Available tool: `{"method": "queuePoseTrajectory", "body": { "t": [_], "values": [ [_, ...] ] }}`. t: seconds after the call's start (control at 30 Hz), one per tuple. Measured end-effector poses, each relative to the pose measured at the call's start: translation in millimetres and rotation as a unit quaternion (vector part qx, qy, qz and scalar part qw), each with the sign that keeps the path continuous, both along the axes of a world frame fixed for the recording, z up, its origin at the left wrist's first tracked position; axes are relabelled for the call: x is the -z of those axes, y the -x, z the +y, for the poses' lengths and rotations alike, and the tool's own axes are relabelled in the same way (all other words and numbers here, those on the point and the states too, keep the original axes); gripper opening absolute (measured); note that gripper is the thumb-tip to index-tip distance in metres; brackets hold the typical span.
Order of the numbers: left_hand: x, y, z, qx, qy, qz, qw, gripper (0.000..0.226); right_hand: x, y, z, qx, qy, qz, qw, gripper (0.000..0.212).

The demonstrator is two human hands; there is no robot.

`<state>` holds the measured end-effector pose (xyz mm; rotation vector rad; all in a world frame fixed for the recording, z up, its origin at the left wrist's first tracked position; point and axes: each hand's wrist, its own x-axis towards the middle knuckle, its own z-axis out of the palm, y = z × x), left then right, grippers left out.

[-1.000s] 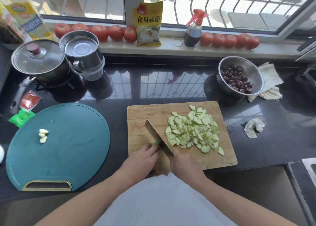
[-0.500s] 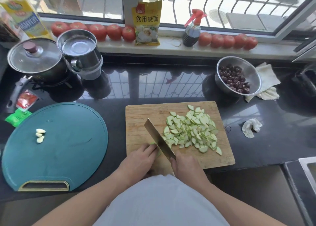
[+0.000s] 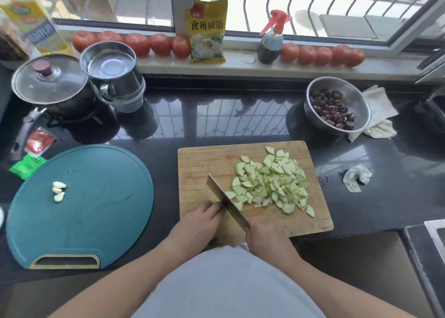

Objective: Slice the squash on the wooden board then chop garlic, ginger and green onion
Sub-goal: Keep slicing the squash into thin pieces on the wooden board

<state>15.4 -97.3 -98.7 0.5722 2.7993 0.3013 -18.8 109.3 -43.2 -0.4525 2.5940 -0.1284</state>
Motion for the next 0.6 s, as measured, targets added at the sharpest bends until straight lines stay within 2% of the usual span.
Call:
{"method": "queuePoseTrajectory", "body": {
  "t": [0.1, 0.17, 0.27, 0.43, 0.6],
  "values": [
    [-4, 0, 1, 0.001, 0.002, 0.000, 1.000, 0.074, 13, 5, -10, -0.015, -0.002, -0.010, 1.000, 0.019],
    [-7, 1, 2, 0.003, 0.005, 0.012, 1.000, 0.072, 22, 10, -20, -0.014, 0.006, 0.008, 1.000, 0.014],
    [-11, -1, 1, 0.006, -0.005, 0.041, 0.999, 0.065, 28, 16, -24, 0.031, 0.042, 0.027, 0.998, 0.022],
    [-6, -8, -2, 0.020, -0.010, 0.074, 0.997, 0.066, 21, 34, 8, 0.080, 0.039, 0.084, 0.992, 0.025],
    [-8, -7, -2, 0.025, 0.010, 0.058, 0.998, 0.067, 2, 33, 11, 0.057, 0.071, 0.065, 0.994, 0.026]
  ]
}}
